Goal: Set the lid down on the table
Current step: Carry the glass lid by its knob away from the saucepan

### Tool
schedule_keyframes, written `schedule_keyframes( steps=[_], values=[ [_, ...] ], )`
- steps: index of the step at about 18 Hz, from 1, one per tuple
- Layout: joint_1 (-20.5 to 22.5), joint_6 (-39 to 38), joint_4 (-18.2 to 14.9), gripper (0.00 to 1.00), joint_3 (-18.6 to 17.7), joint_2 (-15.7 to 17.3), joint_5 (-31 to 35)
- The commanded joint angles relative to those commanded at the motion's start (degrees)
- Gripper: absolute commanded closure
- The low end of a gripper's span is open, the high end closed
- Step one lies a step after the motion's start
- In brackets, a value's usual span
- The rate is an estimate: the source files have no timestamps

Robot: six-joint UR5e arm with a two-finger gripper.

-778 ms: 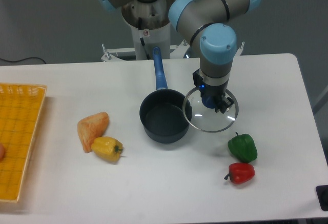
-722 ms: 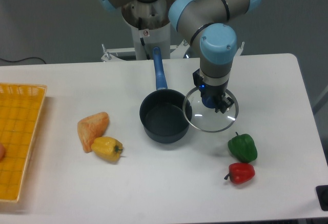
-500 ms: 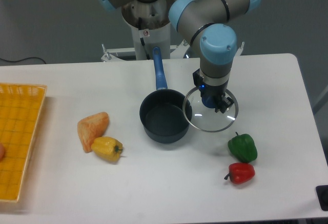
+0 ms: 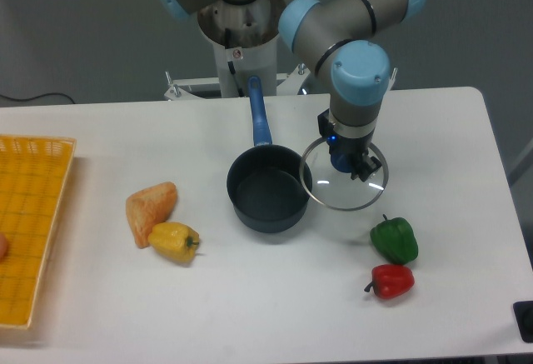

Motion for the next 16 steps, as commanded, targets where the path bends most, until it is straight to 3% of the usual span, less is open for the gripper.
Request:
schedule_keyframes(
  steps=[6,9,16],
  values=[
    [0.62,1.15,0.00,0.46,-0.44,0.00,0.00],
    [0.53,1.24,0.18,0.46,-0.53,-1.49,0.00],
    [1.76,3.95,2.55,0.45,-0.97,-2.37,0.00]
  ],
)
